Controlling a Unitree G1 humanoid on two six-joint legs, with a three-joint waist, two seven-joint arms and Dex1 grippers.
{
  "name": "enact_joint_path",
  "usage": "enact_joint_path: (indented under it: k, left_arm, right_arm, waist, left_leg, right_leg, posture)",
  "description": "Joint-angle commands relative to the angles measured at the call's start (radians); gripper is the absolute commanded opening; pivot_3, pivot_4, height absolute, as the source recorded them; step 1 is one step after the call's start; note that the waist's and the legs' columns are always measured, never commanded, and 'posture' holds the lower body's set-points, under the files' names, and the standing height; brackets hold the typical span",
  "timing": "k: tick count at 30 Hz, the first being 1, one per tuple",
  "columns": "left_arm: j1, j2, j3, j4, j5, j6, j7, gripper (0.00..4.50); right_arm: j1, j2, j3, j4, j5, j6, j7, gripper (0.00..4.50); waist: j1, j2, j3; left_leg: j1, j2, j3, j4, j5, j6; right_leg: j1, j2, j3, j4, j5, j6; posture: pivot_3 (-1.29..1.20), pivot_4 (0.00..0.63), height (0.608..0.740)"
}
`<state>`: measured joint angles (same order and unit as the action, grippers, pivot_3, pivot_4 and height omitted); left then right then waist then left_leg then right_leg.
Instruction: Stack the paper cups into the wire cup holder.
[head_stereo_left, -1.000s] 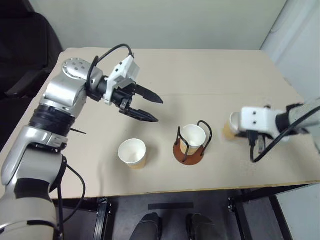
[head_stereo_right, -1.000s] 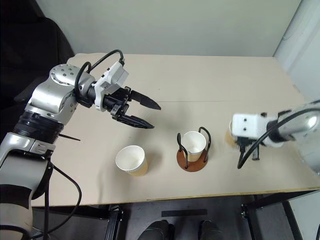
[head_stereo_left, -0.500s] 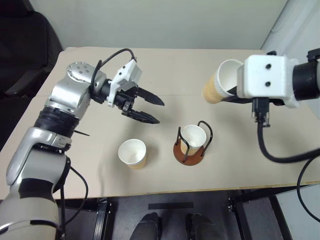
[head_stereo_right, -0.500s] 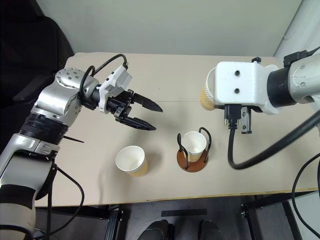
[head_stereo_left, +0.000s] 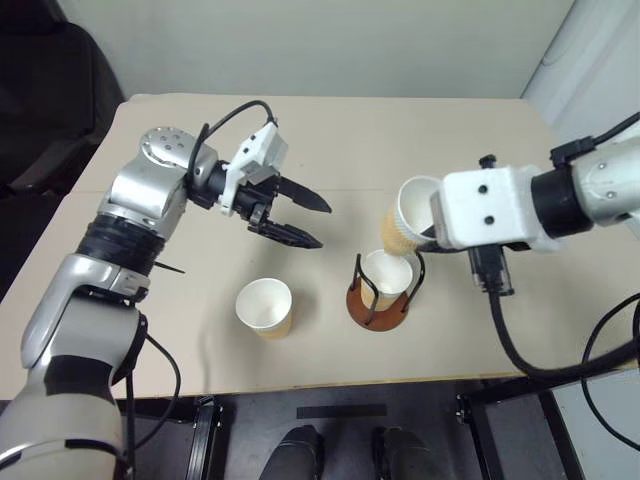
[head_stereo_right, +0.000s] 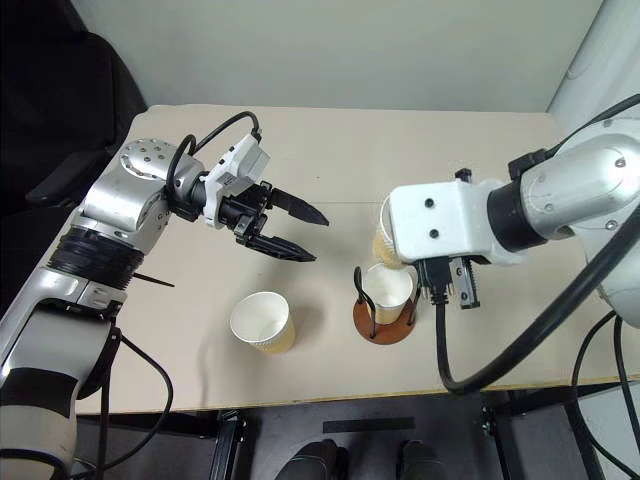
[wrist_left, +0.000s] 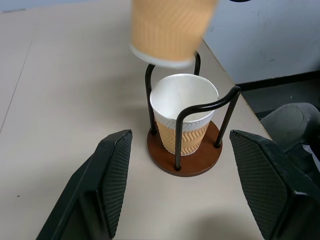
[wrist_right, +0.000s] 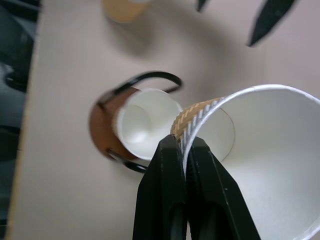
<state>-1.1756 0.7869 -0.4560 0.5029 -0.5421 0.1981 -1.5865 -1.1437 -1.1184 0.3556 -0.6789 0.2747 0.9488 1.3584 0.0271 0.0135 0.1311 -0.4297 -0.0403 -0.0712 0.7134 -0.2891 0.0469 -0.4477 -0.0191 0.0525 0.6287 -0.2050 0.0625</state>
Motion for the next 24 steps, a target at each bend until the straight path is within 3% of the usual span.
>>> enact_joint_path:
  k: [1,24]
  left_arm:
    - [-0.026,0.007,0.015,-0.011,-0.003,-0.015,-0.028,3.36]
    - [-0.023,0.013,0.022,-0.022,0.002,-0.009,-0.028,3.36]
  right_arm:
    - [0.007,-0.004,-0.001,-0.018,0.008,-0.014,0.008,0.03]
    - [0.128,0.009,0.060,0.003,-0.063,-0.115,0.006,0.03]
  waist:
    - [0.000,0.000,0.000]
    - [0.000,0.000,0.000]
  left_leg:
    - [0.000,0.000,0.000,0.000,0.000,0.000]
    - [0.000,0.000,0.000,0.000,0.000,0.000]
  right_leg:
    - [0.000,0.000,0.000,0.000,0.000,0.000]
    - [0.000,0.000,0.000,0.000,0.000,0.000]
  posture:
    - [0.00,0.150,0.740]
    - [0.00,0.150,0.740]
